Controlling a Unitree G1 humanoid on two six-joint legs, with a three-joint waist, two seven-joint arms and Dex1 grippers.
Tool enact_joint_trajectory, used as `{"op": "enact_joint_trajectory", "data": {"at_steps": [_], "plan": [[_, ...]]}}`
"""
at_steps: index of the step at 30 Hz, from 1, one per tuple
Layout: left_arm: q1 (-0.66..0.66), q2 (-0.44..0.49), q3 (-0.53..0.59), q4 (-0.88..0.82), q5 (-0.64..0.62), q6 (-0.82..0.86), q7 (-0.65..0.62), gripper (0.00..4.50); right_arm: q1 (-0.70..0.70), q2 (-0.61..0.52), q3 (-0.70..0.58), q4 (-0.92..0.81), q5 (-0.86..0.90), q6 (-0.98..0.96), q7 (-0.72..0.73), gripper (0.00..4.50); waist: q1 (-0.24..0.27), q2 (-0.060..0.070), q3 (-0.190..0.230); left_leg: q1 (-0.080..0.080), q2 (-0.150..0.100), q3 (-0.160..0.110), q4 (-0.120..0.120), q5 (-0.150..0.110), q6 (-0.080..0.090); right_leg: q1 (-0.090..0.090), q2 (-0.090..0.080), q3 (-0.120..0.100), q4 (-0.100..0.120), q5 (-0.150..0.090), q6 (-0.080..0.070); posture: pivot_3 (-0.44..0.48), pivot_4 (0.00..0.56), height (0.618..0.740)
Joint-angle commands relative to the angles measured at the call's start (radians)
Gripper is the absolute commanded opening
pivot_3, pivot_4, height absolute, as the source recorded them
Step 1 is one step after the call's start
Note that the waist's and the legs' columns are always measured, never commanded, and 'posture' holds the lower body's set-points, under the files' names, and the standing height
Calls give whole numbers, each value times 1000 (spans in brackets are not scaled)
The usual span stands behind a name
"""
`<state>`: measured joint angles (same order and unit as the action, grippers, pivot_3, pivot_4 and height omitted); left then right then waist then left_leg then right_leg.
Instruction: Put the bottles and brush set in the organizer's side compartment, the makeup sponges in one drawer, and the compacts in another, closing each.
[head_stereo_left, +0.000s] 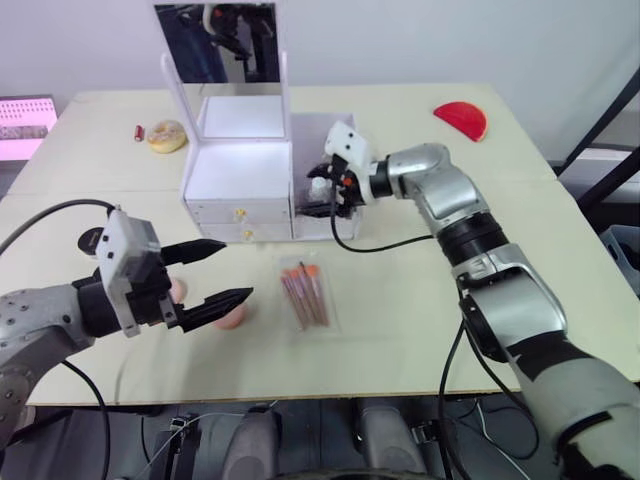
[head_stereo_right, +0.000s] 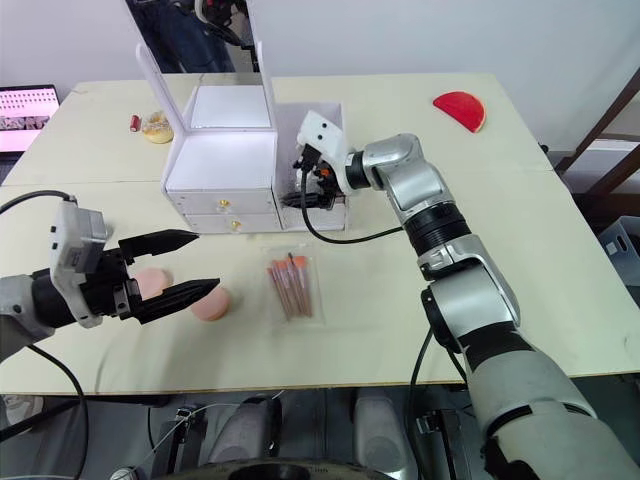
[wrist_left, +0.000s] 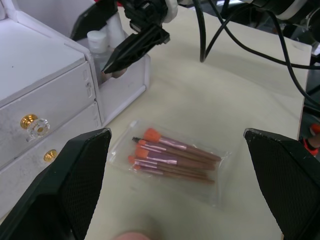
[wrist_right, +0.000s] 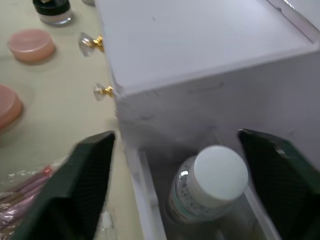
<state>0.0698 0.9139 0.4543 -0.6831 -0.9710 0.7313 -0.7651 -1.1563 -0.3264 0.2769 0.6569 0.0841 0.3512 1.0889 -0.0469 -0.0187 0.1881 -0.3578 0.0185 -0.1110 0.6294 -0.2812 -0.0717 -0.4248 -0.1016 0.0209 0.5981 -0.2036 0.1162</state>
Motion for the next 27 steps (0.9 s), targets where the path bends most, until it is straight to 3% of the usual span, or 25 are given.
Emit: {"op": "enact_joint_trajectory", "data": {"at_steps": [1,6,13,17,21,27], "plan": [[-9,9,23,-4,-1,-15,-9,4500,-59,-31,-57,-91,32,40,22,4467,2,0,0,0,0,0,0,0,0,0,0,0,0,0,0,0,150,739],[8,16,62,36,24,-27,-34,4500,-82,-115,-136,-214,91,146,52,4467,2,0,0,0,0,0,-1,0,0,0,0,0,-1,0,0,0,150,739],[169,39,306,226,154,-70,-144,4500,41,-361,-332,-507,257,431,55,4467,3,0,0,-2,0,0,-2,0,0,-1,0,0,-2,-1,1,0,150,739],[248,51,431,500,294,-187,-216,4500,275,-507,-471,-631,310,477,42,4467,3,0,0,-1,0,0,-2,-1,1,-1,0,0,-2,-2,1,0,150,739],[258,70,491,800,395,-331,-250,4500,582,-621,-653,-637,275,369,10,4467,6,0,0,-1,0,1,-1,-1,1,-1,0,0,-2,-2,1,0,150,739],[184,111,491,1176,492,-545,-235,4500,1004,-639,-859,-653,264,171,38,4467,4,-2,-1,0,0,2,-1,-1,1,0,-1,0,-2,-4,4,0,150,739]]}}
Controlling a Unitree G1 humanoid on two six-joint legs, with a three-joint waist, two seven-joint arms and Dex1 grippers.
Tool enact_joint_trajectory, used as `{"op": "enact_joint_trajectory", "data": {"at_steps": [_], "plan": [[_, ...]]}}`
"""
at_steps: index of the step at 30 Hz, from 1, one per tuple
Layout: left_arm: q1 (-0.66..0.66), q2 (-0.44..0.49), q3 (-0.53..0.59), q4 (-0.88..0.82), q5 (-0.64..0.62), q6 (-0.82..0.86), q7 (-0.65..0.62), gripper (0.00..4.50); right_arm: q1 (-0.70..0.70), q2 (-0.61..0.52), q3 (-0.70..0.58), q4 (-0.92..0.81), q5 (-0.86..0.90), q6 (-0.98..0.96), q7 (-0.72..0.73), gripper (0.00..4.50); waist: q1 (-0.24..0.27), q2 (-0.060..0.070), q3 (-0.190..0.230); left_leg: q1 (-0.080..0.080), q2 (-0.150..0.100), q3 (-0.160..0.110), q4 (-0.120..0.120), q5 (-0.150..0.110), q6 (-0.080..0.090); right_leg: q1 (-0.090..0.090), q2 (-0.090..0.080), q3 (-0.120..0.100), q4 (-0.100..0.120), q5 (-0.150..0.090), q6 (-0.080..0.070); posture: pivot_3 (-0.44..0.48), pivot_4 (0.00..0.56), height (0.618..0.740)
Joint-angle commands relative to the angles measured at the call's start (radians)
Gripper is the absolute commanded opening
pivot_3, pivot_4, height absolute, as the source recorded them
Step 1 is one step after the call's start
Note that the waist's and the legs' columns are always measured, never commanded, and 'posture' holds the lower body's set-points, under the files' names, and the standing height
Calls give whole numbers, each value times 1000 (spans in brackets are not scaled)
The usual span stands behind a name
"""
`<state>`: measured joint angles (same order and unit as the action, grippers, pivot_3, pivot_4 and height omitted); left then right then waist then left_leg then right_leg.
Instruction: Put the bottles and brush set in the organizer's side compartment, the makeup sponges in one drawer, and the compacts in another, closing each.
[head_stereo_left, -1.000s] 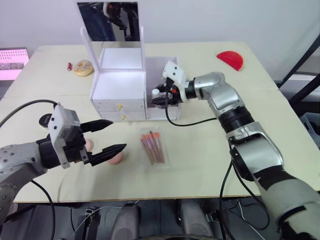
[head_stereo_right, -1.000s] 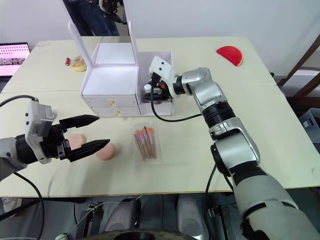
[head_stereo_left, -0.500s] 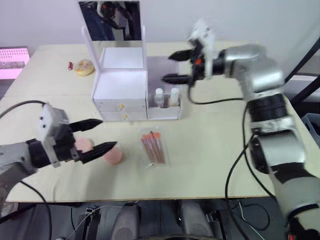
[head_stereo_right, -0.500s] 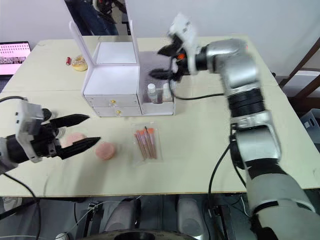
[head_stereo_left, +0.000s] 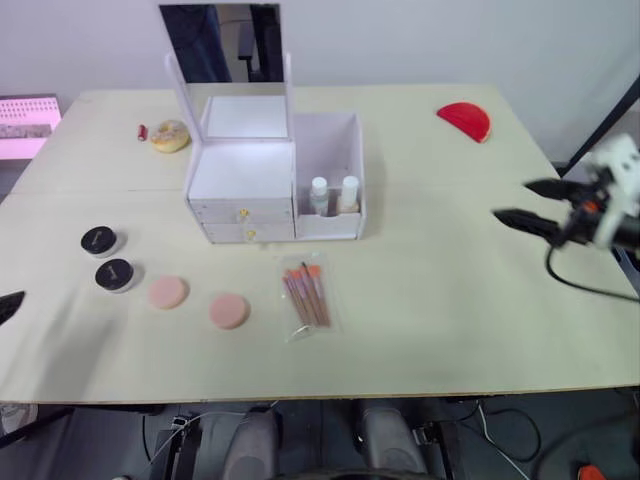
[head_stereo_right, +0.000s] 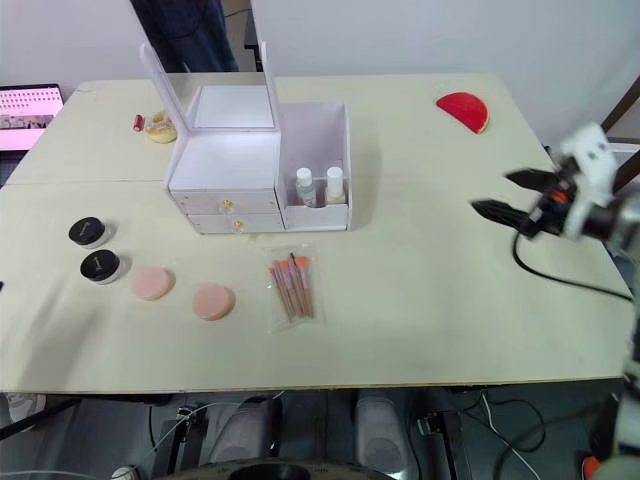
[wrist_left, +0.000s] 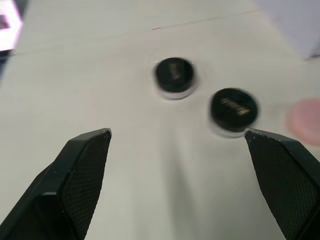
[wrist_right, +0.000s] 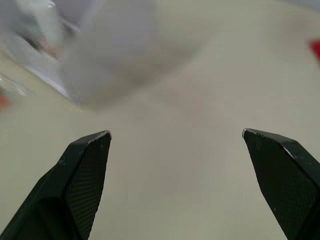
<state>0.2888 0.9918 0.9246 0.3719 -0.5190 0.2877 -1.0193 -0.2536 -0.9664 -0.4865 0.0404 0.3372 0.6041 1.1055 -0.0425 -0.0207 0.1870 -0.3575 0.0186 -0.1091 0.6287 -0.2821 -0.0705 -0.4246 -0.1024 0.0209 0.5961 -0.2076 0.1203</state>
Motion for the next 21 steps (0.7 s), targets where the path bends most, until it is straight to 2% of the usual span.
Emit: {"op": "enact_joint_trajectory", "data": {"at_steps": [1,3,9,14,19,21], "plan": [[-57,37,12,173,55,-137,35,4500,163,17,-126,-39,18,-106,23,4467,-1,-1,-1,0,0,0,0,0,0,0,0,0,0,0,0,0,150,739],[-109,43,-5,262,63,-174,51,4500,261,59,-175,-33,36,-160,22,4467,-1,-2,-2,1,0,0,1,0,0,1,0,0,0,0,0,0,150,739],[-177,68,-48,362,78,-231,30,4500,307,98,-196,-59,90,-178,-21,4467,-9,-3,-2,2,0,1,0,0,0,1,0,0,1,1,-1,0,150,739],[-192,62,-96,281,60,-195,-16,4500,282,95,-156,-136,139,-139,-57,4467,-1,-3,-2,2,1,1,-1,0,0,0,0,0,1,2,-2,0,150,739],[-169,-22,-224,-127,-21,-32,-44,4500,187,80,-25,-341,247,13,-106,4467,4,-3,-2,1,1,0,1,0,0,1,0,0,1,1,-2,0,150,739],[-178,-61,-327,-359,-63,56,-10,4500,93,91,87,-421,290,78,-131,4467,4,-3,-2,1,1,0,1,0,-1,1,0,0,1,2,-2,0,150,739]]}}
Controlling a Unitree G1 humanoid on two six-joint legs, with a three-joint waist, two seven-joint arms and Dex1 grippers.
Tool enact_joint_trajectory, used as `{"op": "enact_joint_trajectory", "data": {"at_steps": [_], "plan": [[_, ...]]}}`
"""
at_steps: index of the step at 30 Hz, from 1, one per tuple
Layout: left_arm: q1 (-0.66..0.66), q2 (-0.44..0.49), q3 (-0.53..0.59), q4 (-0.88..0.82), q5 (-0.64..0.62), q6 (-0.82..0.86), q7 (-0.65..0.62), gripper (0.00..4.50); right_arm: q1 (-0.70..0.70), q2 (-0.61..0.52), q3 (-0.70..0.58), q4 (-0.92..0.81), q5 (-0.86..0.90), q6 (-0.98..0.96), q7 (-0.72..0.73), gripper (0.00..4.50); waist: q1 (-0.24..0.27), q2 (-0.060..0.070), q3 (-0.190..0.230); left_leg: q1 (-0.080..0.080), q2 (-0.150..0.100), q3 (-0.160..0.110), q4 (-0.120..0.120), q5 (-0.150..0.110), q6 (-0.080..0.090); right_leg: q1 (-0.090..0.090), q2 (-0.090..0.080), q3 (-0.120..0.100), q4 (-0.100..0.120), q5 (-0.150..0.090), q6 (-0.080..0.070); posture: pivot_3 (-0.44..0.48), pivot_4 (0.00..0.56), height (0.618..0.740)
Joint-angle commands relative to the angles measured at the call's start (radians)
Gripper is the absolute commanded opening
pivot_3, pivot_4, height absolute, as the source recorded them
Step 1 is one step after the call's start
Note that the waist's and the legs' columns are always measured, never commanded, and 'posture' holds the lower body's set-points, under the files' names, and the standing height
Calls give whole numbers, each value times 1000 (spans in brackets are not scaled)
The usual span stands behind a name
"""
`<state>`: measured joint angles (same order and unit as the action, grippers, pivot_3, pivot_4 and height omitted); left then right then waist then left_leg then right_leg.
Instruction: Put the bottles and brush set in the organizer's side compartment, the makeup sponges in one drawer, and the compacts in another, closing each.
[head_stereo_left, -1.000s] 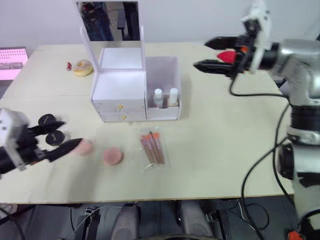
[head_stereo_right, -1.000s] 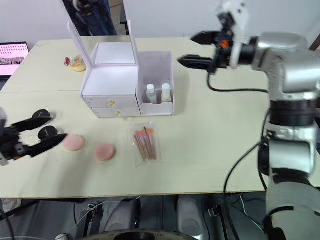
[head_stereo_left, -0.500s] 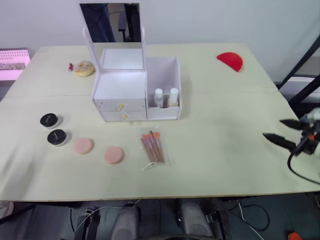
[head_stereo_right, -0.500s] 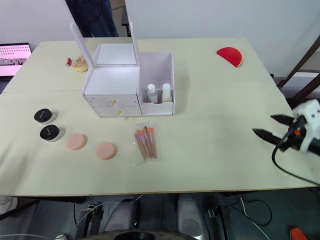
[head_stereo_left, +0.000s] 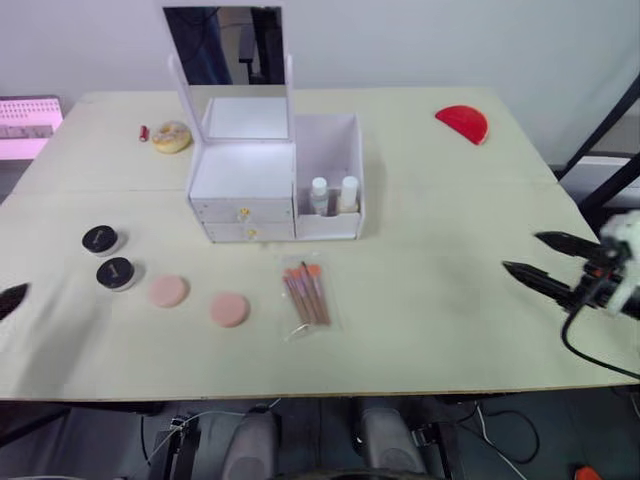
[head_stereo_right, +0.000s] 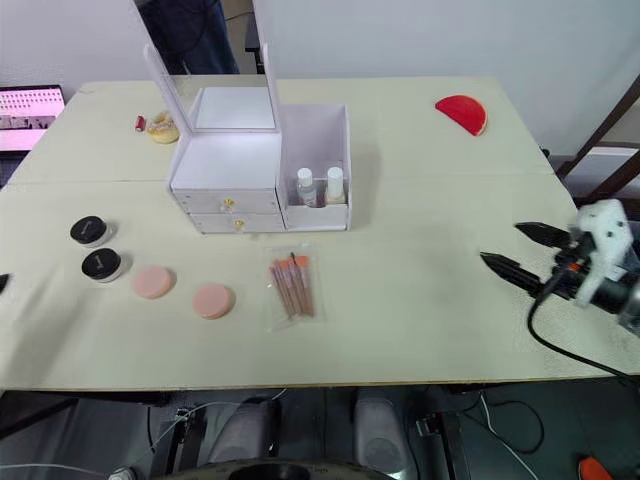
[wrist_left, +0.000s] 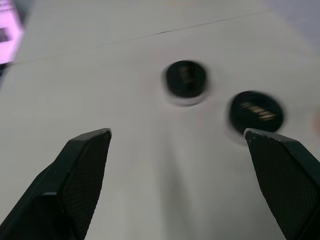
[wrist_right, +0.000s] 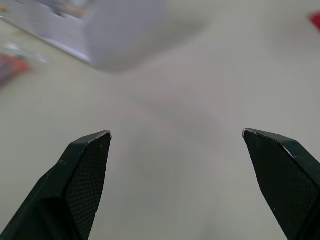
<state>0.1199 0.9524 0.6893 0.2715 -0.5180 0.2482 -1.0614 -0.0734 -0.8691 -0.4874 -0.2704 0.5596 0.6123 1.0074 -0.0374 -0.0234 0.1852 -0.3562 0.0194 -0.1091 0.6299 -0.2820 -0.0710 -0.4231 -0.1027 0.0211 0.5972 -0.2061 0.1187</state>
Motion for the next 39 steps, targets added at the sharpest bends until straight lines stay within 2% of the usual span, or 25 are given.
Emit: {"op": "enact_joint_trajectory", "data": {"at_steps": [1,5,8,15,23,29,39], "plan": [[-16,-34,-129,-340,-79,130,47,4500,-120,-5,128,-136,81,92,-38,4467,0,0,0,0,0,0,0,0,0,0,0,0,0,0,0,0,150,739],[-128,-115,-364,-608,-119,254,129,4500,-308,50,351,-185,86,164,-66,4467,0,-1,0,-1,0,-1,0,0,0,0,0,0,-1,3,-3,0,150,739],[-202,-161,-495,-683,-105,296,158,3640,-391,89,484,-185,55,184,-74,4500,-1,-1,0,-1,0,-1,0,0,0,0,1,0,-1,3,-3,0,150,739],[-291,-217,-715,-659,9,267,151,125,-504,116,725,-100,-46,238,-57,4500,-3,-1,0,-1,0,-1,1,0,0,0,1,0,0,3,-3,0,150,739],[-313,-266,-818,-606,107,252,166,53,-653,184,783,87,1,482,-33,4500,-2,0,0,-1,0,-2,1,0,0,0,2,0,0,3,-4,0,150,739],[-318,-285,-857,-576,156,233,161,53,-786,269,783,295,63,750,-31,4500,-2,0,0,-1,0,-2,1,0,1,0,2,0,0,3,-4,0,150,739],[-303,-282,-915,-548,277,196,179,53,-842,432,743,540,39,844,-108,4500,-4,0,0,-1,0,-2,1,0,1,0,2,0,1,3,-3,0,150,739]]}}
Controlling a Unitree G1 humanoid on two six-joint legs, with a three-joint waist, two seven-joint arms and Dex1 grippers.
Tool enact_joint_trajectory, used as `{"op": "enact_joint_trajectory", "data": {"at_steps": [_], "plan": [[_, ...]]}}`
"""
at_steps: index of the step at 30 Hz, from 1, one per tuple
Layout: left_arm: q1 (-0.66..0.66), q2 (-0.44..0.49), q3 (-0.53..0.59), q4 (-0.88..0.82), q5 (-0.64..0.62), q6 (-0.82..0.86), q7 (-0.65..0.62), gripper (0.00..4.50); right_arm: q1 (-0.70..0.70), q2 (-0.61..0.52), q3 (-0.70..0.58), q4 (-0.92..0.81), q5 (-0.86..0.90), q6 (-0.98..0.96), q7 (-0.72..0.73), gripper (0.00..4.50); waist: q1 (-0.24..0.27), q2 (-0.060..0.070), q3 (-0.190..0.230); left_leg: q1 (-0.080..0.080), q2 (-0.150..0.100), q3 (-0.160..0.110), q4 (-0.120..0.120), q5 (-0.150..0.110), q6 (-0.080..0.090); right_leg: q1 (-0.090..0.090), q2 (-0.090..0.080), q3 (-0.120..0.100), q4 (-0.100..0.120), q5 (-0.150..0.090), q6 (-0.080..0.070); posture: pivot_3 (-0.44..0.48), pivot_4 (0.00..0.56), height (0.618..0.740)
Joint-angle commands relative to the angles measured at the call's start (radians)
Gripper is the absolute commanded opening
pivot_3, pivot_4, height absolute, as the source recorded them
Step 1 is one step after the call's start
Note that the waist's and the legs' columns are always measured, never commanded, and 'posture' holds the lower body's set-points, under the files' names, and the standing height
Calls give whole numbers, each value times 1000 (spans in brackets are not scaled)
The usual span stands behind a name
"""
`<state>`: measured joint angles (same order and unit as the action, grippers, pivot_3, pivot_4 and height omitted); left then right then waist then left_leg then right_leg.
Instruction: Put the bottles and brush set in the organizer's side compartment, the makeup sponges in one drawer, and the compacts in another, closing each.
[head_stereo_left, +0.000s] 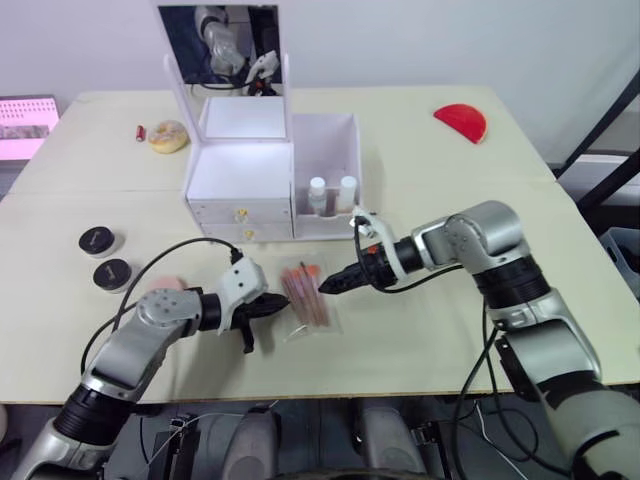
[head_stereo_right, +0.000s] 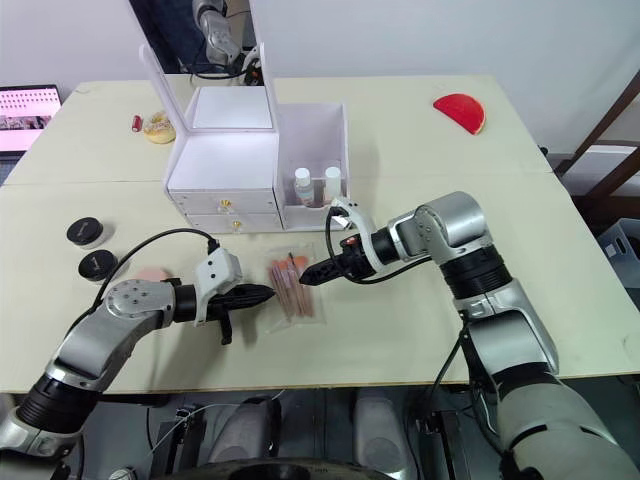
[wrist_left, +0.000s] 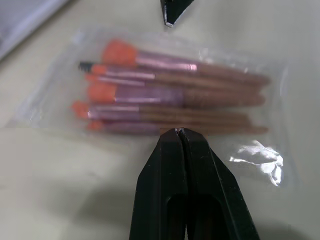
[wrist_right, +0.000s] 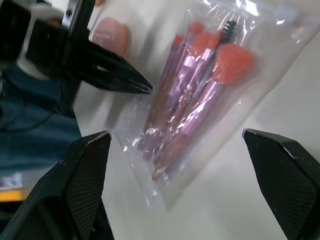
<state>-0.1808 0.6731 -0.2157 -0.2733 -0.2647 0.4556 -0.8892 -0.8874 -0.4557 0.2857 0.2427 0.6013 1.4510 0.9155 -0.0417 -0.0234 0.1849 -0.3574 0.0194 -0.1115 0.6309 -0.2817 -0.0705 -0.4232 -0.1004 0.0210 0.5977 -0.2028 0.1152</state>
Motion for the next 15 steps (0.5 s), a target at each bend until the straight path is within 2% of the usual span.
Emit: {"op": "enact_joint_trajectory", "data": {"at_steps": [1,9,15], "plan": [[-5,-6,-12,-3,26,-8,8,53,-29,27,-29,43,-7,5,-24,4500,1,0,0,0,0,0,0,0,0,0,0,0,0,0,0,0,150,739],[2,20,-55,-9,75,30,-18,53,-54,54,-23,124,-27,-8,-31,4500,-2,2,-2,2,0,0,0,0,0,0,0,0,2,0,0,0,150,739],[3,21,-61,-15,78,41,-19,53,-94,0,-7,182,-54,-55,11,4500,-1,3,-3,1,0,0,0,0,0,0,0,0,2,0,0,0,150,739]]}}
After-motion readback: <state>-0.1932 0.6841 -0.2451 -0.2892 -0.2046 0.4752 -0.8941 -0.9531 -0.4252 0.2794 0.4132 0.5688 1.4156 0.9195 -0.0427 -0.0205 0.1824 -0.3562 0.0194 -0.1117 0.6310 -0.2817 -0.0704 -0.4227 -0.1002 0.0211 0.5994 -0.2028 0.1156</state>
